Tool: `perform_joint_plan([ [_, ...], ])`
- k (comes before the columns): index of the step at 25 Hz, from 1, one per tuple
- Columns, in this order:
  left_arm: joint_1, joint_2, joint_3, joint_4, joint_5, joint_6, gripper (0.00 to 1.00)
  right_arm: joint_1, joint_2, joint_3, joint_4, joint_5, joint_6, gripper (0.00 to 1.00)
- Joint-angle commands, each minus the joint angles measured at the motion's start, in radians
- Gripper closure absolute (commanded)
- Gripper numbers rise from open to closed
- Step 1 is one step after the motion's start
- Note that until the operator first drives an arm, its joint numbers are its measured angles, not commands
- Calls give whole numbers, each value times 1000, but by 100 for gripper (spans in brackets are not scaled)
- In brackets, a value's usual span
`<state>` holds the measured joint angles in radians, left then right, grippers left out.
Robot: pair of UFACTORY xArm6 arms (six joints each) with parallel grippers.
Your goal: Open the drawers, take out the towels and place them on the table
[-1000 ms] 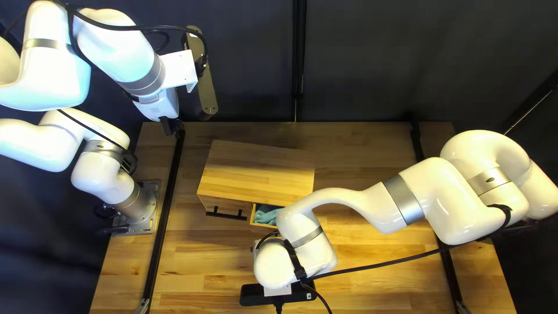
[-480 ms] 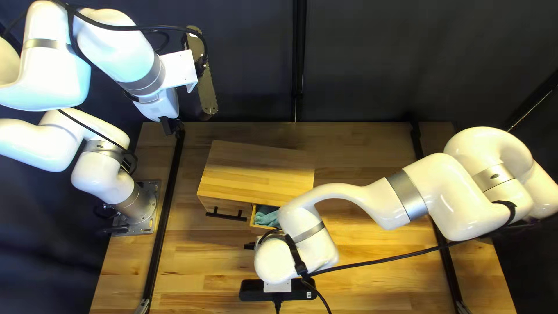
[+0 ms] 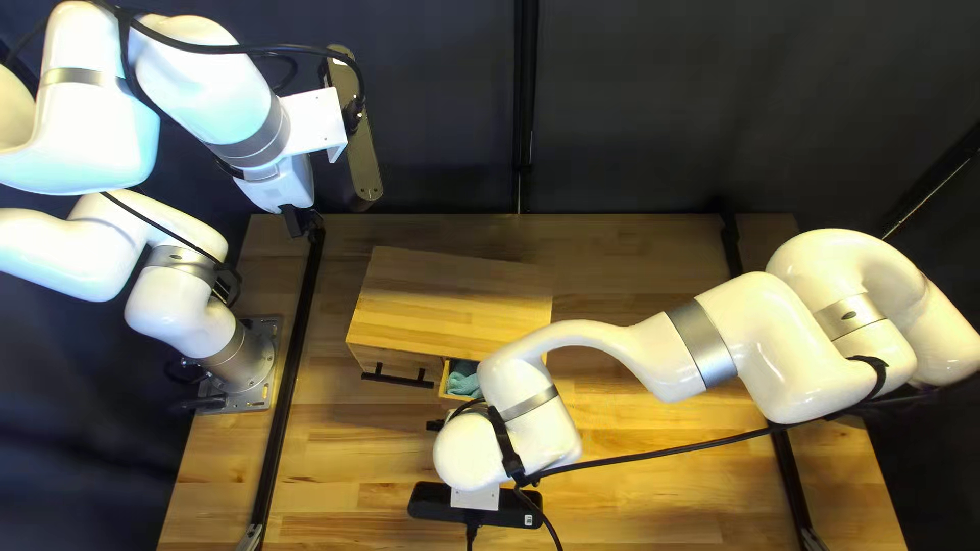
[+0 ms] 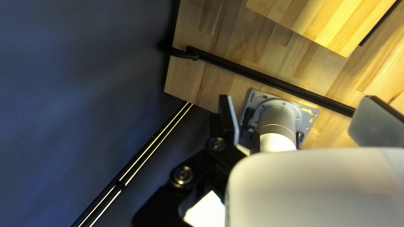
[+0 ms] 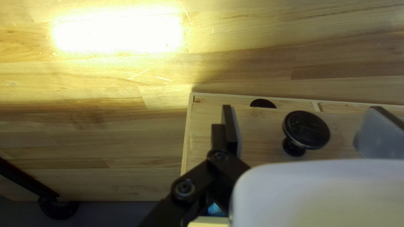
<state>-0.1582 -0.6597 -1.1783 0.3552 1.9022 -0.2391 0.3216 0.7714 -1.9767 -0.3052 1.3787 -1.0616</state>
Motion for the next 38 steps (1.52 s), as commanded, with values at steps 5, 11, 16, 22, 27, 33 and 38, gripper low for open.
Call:
perform_joint_plan([
  [5, 0, 0, 0, 0, 0, 0, 0, 2, -14, 16, -6, 1, 33, 100],
  [11, 0, 0, 0, 0, 0, 0, 0, 13, 6, -16, -6, 9, 40, 100],
  [16, 0, 0, 0, 0, 0, 0, 0, 33, 38, -69, 2, 26, 48, 97],
  [22, 0, 0, 0, 0, 0, 0, 0, 52, 44, -88, 7, 37, 55, 85],
  [27, 0, 0, 0, 0, 0, 0, 0, 53, 59, -117, 5, 48, 46, 8],
  [33, 0, 0, 0, 0, 0, 0, 0, 51, 57, -114, 7, 40, 46, 0],
  [38, 0, 0, 0, 0, 0, 0, 0, 63, 57, -149, 4, 78, 52, 0],
])
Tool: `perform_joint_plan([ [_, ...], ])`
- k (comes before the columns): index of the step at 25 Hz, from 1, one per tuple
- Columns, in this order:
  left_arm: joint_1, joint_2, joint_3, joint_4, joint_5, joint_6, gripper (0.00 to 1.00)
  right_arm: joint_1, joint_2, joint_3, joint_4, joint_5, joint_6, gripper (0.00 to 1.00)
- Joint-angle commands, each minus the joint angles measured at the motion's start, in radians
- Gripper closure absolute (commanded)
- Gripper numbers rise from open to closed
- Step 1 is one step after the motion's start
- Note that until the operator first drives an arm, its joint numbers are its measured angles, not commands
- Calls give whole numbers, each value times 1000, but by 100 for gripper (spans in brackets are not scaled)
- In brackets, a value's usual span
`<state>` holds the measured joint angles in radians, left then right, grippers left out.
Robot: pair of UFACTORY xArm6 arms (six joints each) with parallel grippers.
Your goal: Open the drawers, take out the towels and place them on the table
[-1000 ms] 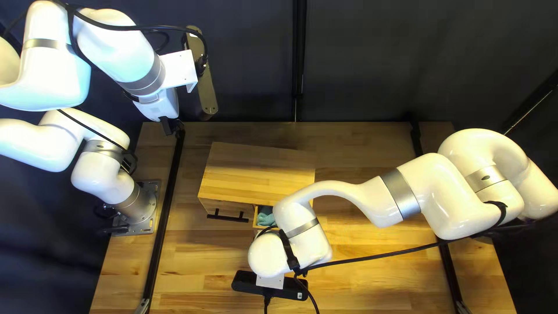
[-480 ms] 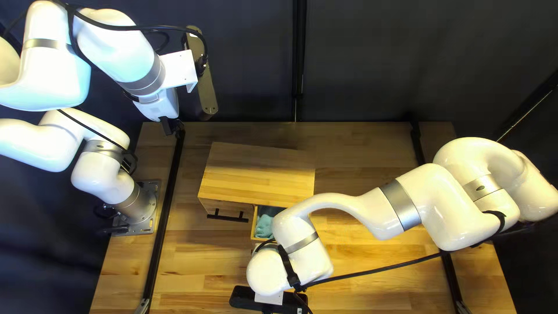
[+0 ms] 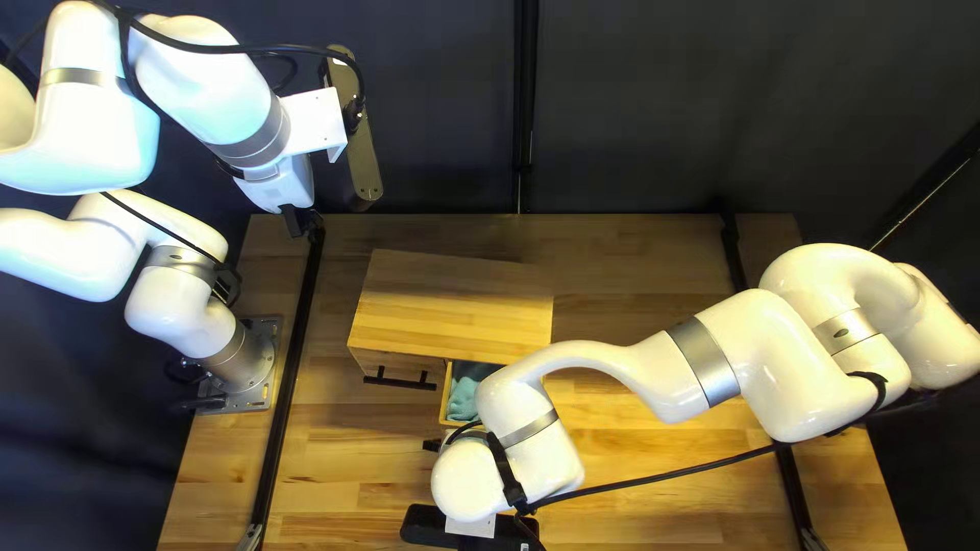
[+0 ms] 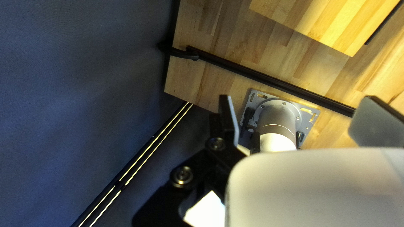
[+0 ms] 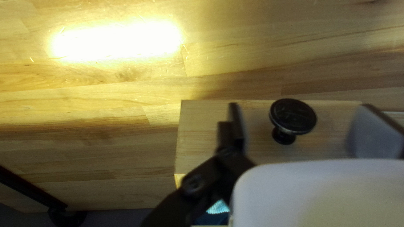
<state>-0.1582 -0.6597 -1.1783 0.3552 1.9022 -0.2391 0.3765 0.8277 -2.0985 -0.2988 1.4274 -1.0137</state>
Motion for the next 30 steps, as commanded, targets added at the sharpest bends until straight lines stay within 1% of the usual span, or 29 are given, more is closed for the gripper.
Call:
perform_joint_plan([
  [1, 0, 0, 0, 0, 0, 0, 0, 11, 1, -39, -3, 41, 6, 0],
  [5, 0, 0, 0, 0, 0, 0, 0, 16, 4, -103, 3, 108, 19, 0],
  [7, 0, 0, 0, 0, 0, 0, 0, 12, -4, -113, 12, 128, 30, 0],
  [12, 0, 0, 0, 0, 0, 0, 0, 6, -51, -78, 15, 153, 67, 0],
  [17, 0, 0, 0, 0, 0, 0, 0, -11, -79, -46, 9, 155, 106, 0],
  [22, 0, 0, 0, 0, 0, 0, 0, -36, -70, -61, 4, 173, 151, 0],
  [24, 0, 0, 0, 0, 0, 0, 0, -44, -74, -55, 1, 174, 173, 0],
  [30, 0, 0, 0, 0, 0, 0, 0, -53, -135, 50, -5, 136, 283, 0],
])
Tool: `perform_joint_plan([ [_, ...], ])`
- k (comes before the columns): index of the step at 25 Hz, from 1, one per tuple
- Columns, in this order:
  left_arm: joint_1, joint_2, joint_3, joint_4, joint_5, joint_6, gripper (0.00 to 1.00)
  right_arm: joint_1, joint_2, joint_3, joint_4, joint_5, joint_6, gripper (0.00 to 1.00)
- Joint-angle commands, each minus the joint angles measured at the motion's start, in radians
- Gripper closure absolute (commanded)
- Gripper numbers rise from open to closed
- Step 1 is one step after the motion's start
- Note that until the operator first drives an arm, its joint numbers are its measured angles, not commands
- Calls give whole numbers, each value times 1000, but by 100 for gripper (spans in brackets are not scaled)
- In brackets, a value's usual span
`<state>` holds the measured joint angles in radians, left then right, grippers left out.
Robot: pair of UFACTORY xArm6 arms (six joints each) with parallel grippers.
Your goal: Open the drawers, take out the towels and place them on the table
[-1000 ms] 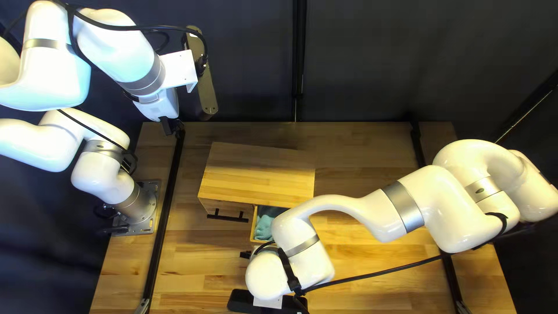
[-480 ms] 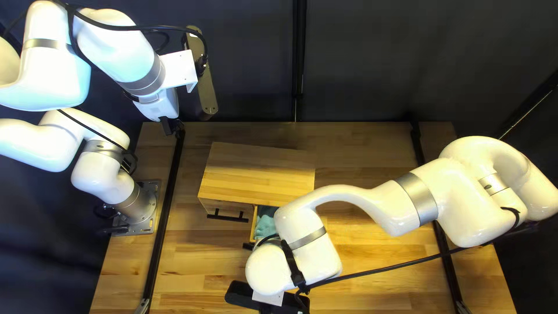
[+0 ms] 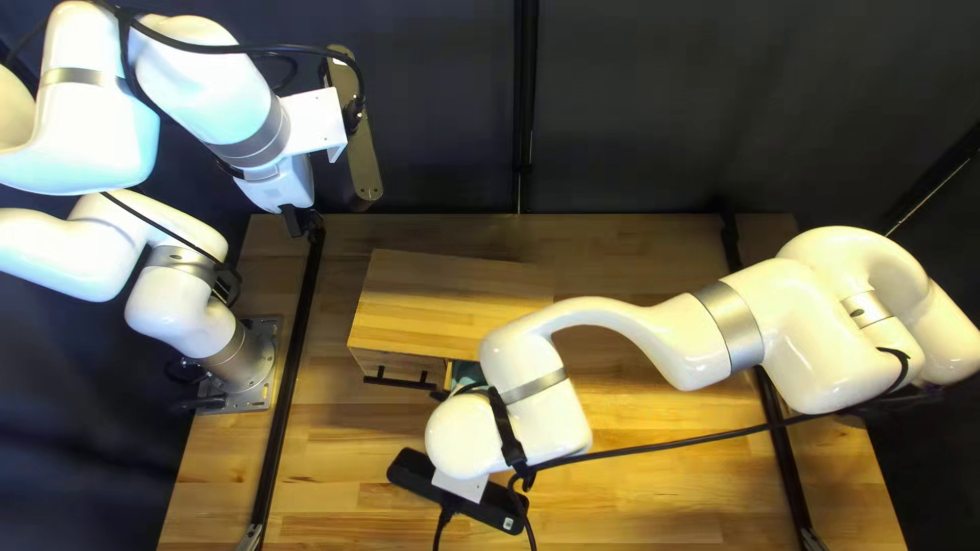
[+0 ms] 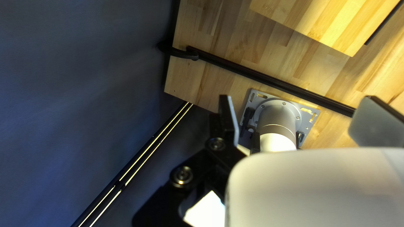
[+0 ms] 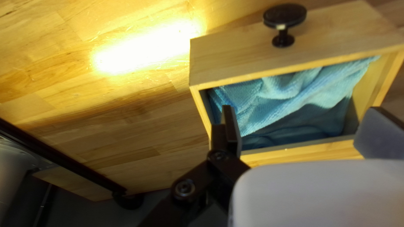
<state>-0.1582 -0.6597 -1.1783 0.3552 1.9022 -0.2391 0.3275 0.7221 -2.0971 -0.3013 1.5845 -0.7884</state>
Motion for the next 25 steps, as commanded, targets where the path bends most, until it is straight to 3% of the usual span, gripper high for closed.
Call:
perform_joint_plan([
  [1, 0, 0, 0, 0, 0, 0, 0, -5, -37, 61, -2, -26, 70, 0],
  [14, 0, 0, 0, 0, 0, 0, 0, -14, -192, 328, -29, -237, 270, 0],
  [25, 0, 0, 0, 0, 0, 0, 0, -17, -233, 413, -44, -311, 307, 0],
])
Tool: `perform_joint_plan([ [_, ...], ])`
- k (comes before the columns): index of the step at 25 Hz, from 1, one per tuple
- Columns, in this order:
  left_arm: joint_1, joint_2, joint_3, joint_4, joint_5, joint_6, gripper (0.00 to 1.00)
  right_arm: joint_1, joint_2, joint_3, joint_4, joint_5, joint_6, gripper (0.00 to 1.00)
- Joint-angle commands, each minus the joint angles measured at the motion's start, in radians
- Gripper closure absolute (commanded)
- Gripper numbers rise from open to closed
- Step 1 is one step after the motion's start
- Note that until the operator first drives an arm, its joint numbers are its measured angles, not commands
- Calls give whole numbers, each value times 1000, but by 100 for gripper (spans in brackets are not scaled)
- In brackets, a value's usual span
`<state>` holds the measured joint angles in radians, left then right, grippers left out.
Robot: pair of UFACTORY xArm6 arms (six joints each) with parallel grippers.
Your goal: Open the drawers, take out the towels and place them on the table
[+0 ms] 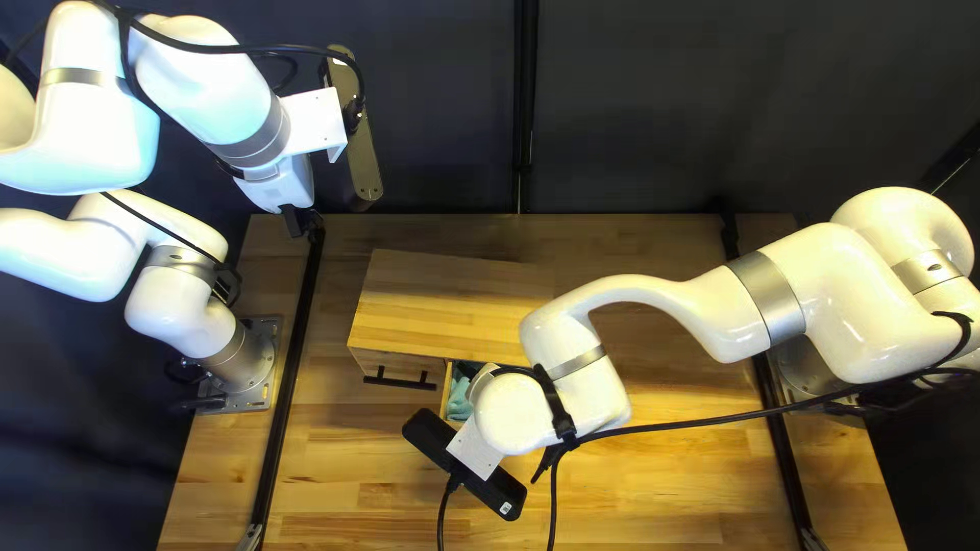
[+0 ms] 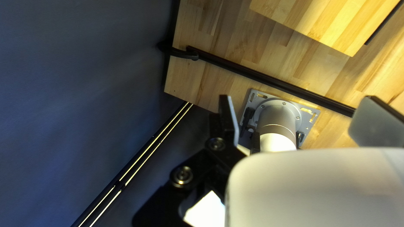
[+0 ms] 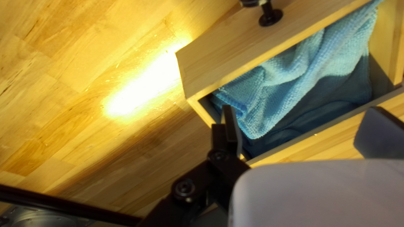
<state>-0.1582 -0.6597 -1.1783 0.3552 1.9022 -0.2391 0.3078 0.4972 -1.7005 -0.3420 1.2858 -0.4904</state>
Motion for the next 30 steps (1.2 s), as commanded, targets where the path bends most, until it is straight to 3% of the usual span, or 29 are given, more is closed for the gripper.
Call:
perform_joint_plan([
  [1, 0, 0, 0, 0, 0, 0, 0, 3, -10, 21, -5, -16, 12, 0],
  [22, 0, 0, 0, 0, 0, 0, 0, -3, -10, 8, 2, -17, 11, 0],
  [30, 0, 0, 0, 0, 0, 0, 0, -35, -26, 52, 34, -75, -25, 0],
])
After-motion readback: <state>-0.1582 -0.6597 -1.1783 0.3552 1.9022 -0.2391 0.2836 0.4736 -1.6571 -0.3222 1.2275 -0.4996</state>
